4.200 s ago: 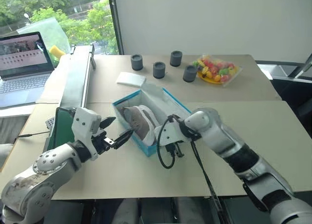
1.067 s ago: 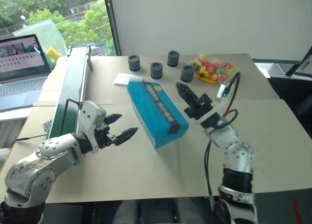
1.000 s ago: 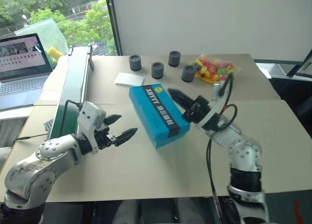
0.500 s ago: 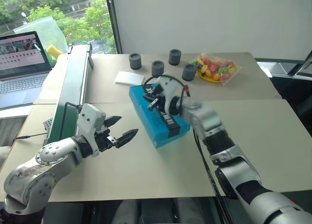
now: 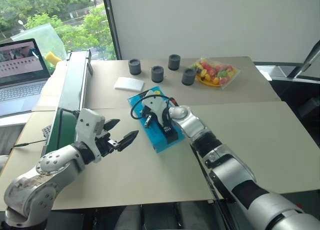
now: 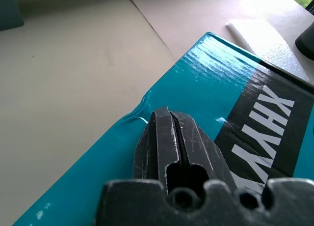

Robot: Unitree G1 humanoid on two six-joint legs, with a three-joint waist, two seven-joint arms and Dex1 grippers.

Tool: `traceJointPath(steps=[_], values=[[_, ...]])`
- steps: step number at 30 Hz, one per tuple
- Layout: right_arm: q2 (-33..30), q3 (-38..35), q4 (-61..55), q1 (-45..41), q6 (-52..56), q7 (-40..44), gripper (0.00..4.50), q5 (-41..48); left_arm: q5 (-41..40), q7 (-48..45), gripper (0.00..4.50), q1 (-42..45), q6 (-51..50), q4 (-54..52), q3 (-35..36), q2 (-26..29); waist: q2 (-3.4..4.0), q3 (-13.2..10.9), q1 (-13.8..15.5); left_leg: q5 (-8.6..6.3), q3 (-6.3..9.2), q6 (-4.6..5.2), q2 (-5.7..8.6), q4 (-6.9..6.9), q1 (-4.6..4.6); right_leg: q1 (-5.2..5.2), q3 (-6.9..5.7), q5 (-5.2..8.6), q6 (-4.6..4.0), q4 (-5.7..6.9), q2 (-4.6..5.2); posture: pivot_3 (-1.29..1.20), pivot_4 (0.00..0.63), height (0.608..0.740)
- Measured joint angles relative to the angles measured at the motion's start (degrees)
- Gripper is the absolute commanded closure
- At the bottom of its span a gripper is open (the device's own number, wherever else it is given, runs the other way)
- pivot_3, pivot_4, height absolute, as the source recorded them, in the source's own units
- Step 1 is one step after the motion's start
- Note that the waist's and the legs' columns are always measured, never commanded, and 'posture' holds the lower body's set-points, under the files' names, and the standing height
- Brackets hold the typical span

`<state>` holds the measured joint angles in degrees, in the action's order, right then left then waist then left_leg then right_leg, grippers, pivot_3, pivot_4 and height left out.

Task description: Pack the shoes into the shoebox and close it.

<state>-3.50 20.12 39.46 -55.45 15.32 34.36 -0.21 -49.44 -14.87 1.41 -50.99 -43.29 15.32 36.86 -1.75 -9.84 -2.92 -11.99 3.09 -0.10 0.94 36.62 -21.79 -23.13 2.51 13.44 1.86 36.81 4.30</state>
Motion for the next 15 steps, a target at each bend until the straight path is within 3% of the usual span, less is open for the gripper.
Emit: traceJointPath(steps=[4,8,11,15], values=[[0.3,-16.97,-9.86,2.28,14.61,-1.54,4.48,15.57,1.52,4.63,0.2,-0.47,1.46,-0.99,1.47,-3.94,0.06,-0.11,0.65,0.01,0.17,0.0,0.02,0.04,-0.65,-0.55,-0.02,-0.05,0.04,0.02,0.09,0.0,0.15,0.74],[-7.19,-34.18,-27.66,2.2,28.44,-6.08,4.48,31.05,4.57,11.14,0.2,-2.0,2.72,-0.86,3.0,-9.56,0.06,-0.1,2.28,-0.01,0.29,0.02,0.06,0.16,-1.49,-1.22,-0.16,-0.08,0.1,-0.07,0.16,0.0,0.15,0.74],[-11.79,-37.56,-36.59,6.64,34.11,-7.77,4.48,34.84,6.55,14.43,0.2,-2.7,4.22,-0.76,4.06,-12.75,-0.02,-0.04,2.25,-0.1,0.18,0.08,0.06,0.14,-1.47,-1.16,-0.11,-0.07,0.11,-0.19,0.17,0.0,0.15,0.74],[-14.23,-33.77,-37.93,14.7,36.04,-13.07,4.48,30.25,8.29,16.55,0.2,-3.16,5.69,-0.77,3.56,-16.11,0.0,-0.04,1.04,-0.05,-0.21,0.09,0.07,0.15,-1.27,-1.1,0.09,-0.11,0.05,-0.04,0.11,0.0,0.15,0.74]])
